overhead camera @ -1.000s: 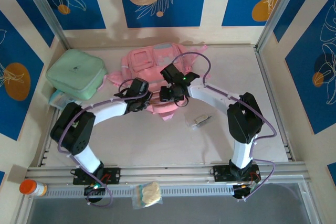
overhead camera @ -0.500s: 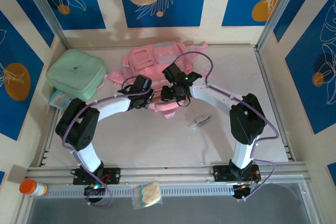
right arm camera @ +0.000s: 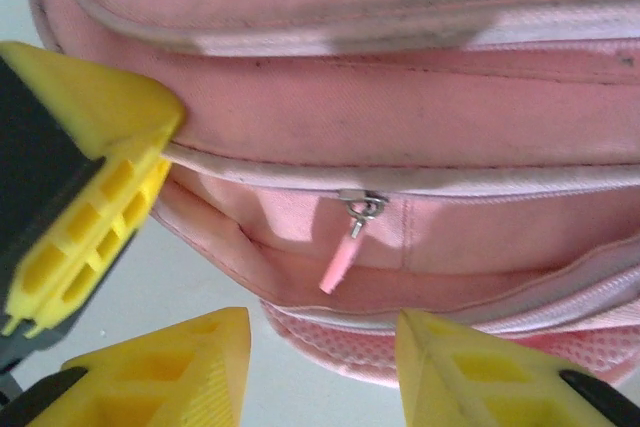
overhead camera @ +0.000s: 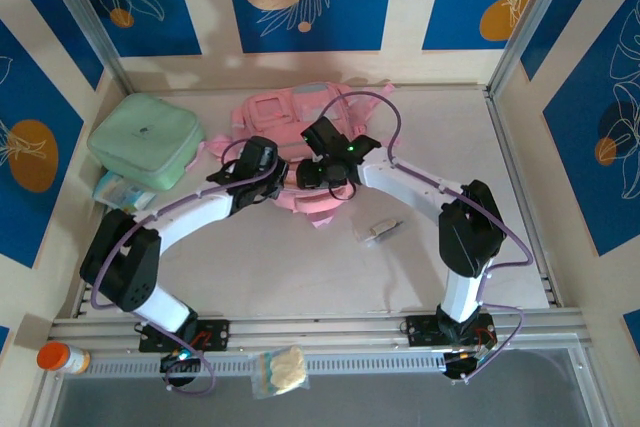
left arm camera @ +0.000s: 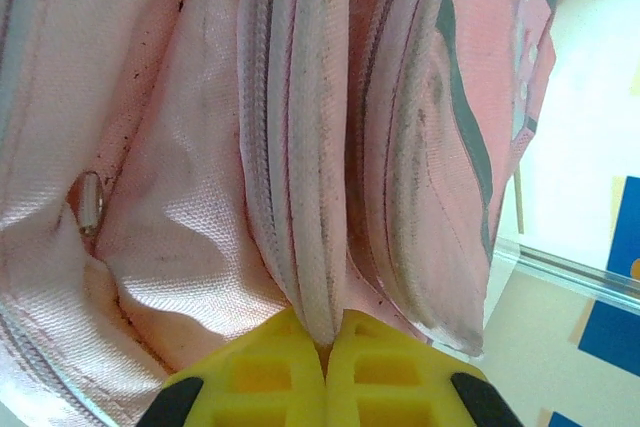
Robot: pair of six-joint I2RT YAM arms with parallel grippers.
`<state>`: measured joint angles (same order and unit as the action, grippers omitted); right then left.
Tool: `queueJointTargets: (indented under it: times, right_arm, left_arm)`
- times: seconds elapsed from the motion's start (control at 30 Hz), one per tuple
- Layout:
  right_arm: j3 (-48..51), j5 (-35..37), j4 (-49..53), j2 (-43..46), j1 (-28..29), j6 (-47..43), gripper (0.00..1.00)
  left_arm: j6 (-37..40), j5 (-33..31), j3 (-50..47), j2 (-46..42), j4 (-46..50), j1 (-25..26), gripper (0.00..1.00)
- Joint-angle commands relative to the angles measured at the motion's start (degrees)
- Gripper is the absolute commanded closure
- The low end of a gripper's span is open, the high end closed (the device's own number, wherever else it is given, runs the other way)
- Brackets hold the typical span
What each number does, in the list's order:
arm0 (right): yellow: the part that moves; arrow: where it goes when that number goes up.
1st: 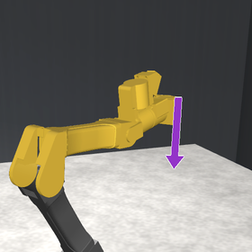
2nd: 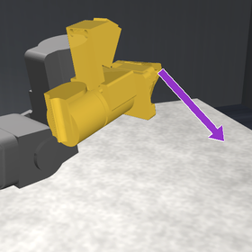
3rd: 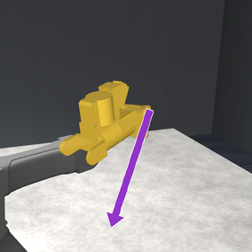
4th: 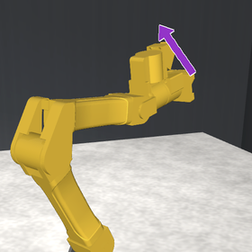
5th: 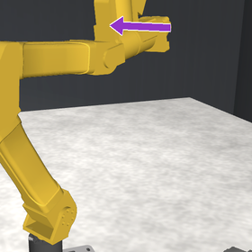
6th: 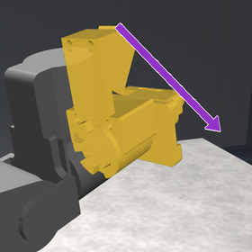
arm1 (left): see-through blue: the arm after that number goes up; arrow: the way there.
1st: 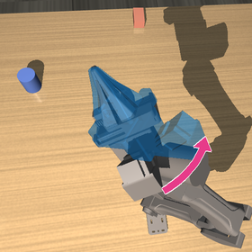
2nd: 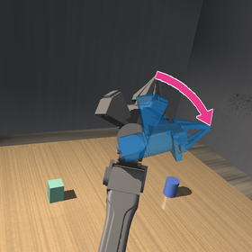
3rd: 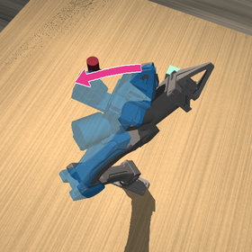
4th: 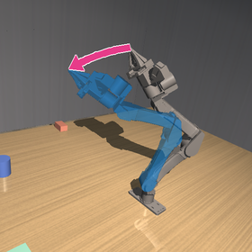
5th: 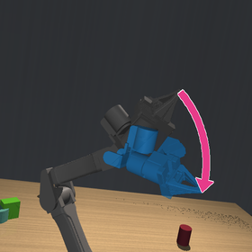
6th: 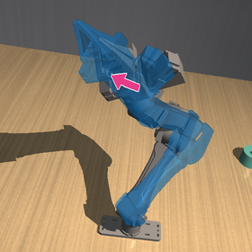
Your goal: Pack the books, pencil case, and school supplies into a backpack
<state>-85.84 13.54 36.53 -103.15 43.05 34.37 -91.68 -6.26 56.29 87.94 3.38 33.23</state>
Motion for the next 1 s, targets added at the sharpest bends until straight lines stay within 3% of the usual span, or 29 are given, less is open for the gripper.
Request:
queueJointTargets:
  times: [0.0,0.2,0.43,0.8,0.97]
  right_arm:
    - [-1.16,2.49,-0.13,0.21,-0.01,3.35,0.56]
    - [-2.27,2.31,-1.29,-2.54,1.50,3.18,0.58]
    - [-5.13,2.61,-0.73,-6.22,0.96,3.04,0.68]
    - [-2.95,8.88,1.08,-4.81,0.13,1.44,0.95]
    - [1.14,10.15,1.40,-0.54,-1.39,-1.54,1.00]
  left_arm:
    - [-0.08,0.29,0.74,-4.05,-3.12,0.25,1.00]
    - [-0.08,0.83,0.76,-4.18,-3.59,0.30,1.00]
    - [0.07,0.81,0.65,-4.38,-3.82,0.27,1.00]
    - [1.58,0.25,0.35,-5.63,-2.74,0.29,1.00]
    - [3.54,-1.44,-1.60,-9.15,0.75,-0.01,1.00]
